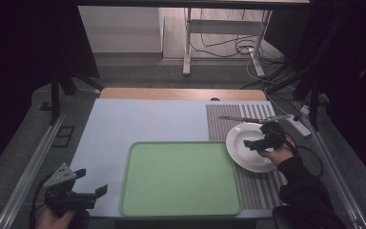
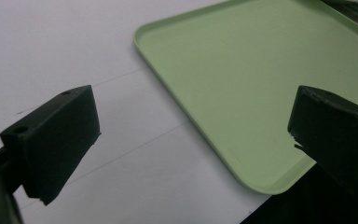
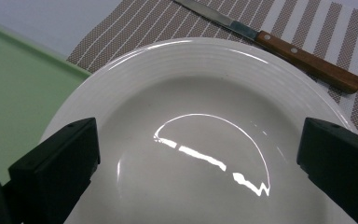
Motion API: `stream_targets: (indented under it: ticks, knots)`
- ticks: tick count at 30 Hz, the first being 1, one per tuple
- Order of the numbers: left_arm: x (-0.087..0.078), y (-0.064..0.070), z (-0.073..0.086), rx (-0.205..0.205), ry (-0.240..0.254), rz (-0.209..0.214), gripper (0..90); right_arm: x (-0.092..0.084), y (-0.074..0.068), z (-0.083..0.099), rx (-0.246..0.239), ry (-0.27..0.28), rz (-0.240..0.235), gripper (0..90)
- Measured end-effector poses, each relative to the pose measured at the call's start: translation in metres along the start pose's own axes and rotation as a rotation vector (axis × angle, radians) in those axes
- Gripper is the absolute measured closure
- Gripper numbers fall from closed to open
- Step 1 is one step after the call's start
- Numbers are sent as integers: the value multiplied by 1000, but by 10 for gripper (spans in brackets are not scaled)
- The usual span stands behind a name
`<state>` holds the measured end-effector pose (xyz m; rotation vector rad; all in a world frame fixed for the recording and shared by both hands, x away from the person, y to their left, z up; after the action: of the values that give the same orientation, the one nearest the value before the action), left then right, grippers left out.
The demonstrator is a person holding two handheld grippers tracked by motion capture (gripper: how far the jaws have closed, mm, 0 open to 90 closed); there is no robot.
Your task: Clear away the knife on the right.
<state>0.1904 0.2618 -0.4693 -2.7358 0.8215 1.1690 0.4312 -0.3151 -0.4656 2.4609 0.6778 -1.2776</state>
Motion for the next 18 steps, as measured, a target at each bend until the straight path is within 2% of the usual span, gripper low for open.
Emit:
stream_targets:
  ticks: [11, 18]
  knots:
    - [0, 0, 0, -1, 0, 1, 20, 12, 18, -15, 55, 2, 27, 2]
    - [0, 0, 0, 0, 1, 2, 20, 20, 28, -23, 55, -9, 45, 1]
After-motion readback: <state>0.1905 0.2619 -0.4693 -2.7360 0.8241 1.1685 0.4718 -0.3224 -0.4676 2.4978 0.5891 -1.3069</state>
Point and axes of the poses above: each handheld gripper's, and its own axes: x roughly forward along the jaws, z roughly out of its underside, y roughly to its right, the point moved 1 cm from there along x, roughly forward along the jaws, and after that the axes turned 6 degrees about -y, right-handed, at the moved point
